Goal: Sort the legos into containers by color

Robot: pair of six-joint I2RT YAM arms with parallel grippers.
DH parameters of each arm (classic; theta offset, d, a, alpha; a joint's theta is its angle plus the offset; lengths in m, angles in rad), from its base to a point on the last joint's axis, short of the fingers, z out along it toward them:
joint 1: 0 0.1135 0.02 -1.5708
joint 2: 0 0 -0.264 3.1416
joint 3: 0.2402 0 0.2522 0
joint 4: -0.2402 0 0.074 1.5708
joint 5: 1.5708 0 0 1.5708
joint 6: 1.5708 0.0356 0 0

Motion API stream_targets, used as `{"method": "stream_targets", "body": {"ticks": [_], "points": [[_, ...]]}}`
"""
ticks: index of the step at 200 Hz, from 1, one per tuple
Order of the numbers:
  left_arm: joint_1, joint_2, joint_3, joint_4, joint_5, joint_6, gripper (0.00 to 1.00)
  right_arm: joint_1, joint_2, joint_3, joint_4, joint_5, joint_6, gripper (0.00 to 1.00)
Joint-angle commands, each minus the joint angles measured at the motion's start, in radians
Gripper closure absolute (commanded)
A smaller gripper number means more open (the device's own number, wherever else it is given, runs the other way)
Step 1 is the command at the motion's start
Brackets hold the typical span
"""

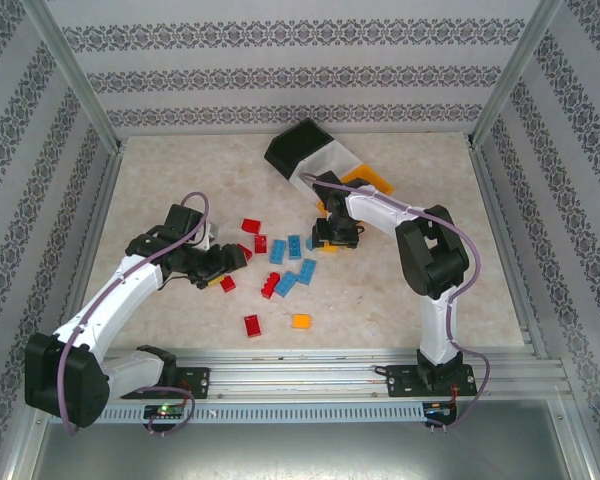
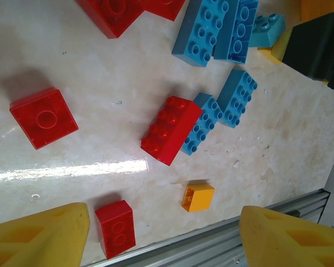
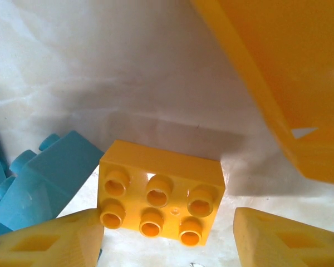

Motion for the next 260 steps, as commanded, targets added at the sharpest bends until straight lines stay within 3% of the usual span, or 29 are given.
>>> {"method": "stream_targets", "body": {"ticks": [1, 44, 85, 140, 186, 260], "points": [[0.018, -0.009, -0.016, 0.016, 0.018, -0.017, 0.28, -0.008, 0.038, 0.025, -0.024, 0.042, -0.02, 0.38], [0.023, 0.003, -0.008, 0.02, 0.029, -0.014, 0.28, -0.001, 0.052, 0.029, -0.016, 0.042, -0.017, 0.34], [0.03, 0.022, 0.003, 0.018, 0.038, -0.003, 0.28, 0.003, 0.072, 0.052, -0.011, 0.032, -0.011, 0.37], [0.05, 0.032, 0.002, 0.014, 0.05, 0.015, 0.27, 0.009, 0.083, 0.082, -0.016, 0.03, 0.007, 0.55], [0.059, 0.047, -0.022, 0.056, 0.07, 0.01, 0.27, 0.009, -0.004, 0.026, -0.008, 0.048, 0.033, 0.72], [0.064, 0.118, -0.002, 0.124, 0.1, -0.001, 0.27, 0.0, -0.146, -0.021, -0.021, 0.038, 0.058, 0.76]]}}
